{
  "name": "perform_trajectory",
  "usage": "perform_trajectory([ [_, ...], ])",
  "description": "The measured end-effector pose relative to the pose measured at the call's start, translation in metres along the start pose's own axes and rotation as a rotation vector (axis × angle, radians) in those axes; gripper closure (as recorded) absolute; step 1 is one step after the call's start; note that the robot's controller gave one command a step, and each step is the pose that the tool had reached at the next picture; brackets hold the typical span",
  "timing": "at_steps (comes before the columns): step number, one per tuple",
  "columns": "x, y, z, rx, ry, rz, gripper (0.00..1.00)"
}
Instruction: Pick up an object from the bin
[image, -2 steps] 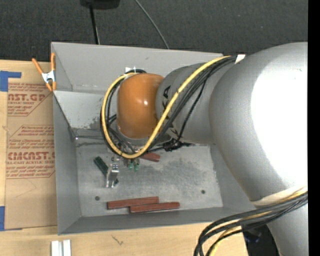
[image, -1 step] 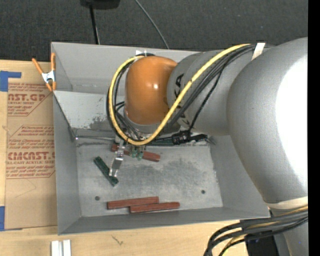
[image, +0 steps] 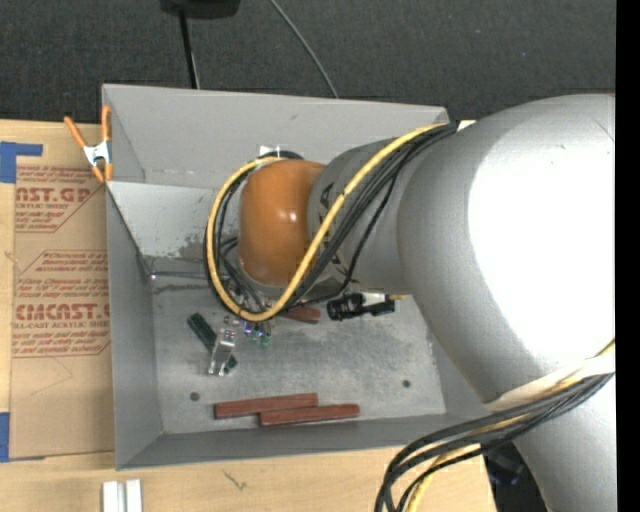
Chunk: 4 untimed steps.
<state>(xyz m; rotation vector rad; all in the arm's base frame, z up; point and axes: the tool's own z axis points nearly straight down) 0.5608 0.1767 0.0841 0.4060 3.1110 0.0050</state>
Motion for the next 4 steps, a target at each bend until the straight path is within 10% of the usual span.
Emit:
perform_trajectory([
  [1, -0.002, 0.000, 0.001, -0.002, -0.005, 0.011, 1.00],
  [4, 0.000, -0.001, -0.012, 0.004, 0.005, 0.011, 1.00],
])
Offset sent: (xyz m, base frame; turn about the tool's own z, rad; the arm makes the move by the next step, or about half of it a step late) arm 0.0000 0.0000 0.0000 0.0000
